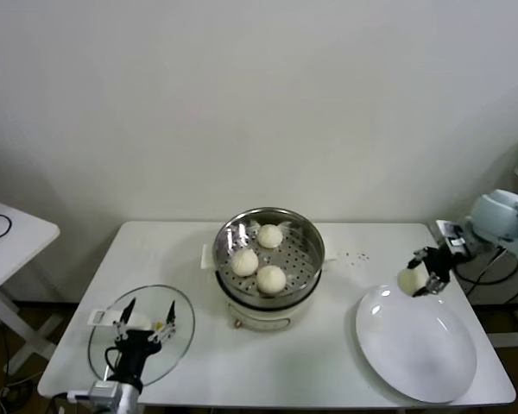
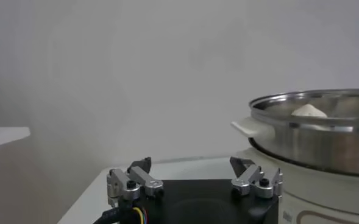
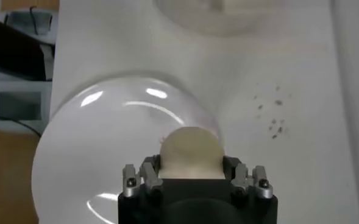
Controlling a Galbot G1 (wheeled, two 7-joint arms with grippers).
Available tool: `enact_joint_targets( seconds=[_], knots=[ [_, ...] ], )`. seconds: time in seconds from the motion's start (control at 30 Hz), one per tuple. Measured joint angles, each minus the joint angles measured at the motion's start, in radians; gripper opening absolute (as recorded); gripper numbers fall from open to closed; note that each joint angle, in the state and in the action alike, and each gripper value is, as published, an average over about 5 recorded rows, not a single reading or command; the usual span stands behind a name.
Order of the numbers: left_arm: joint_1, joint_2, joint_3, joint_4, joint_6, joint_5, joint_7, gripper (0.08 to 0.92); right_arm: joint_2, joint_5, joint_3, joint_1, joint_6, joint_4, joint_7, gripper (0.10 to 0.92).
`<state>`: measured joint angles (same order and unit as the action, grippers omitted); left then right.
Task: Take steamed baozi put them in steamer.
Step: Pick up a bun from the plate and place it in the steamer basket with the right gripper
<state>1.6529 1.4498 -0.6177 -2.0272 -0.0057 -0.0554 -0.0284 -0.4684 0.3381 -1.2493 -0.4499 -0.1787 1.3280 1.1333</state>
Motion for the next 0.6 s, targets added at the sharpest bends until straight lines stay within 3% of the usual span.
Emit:
enact_joint_targets(
  seconds=[0.6],
  knots=[
    [-0.005,-0.010,0.008,-0.005,-0.005,0.001,-0.001,0.823,-0.291,0.273,-0.243,-0.331,-0.072,-0.034,-0.009,0.662]
  ],
)
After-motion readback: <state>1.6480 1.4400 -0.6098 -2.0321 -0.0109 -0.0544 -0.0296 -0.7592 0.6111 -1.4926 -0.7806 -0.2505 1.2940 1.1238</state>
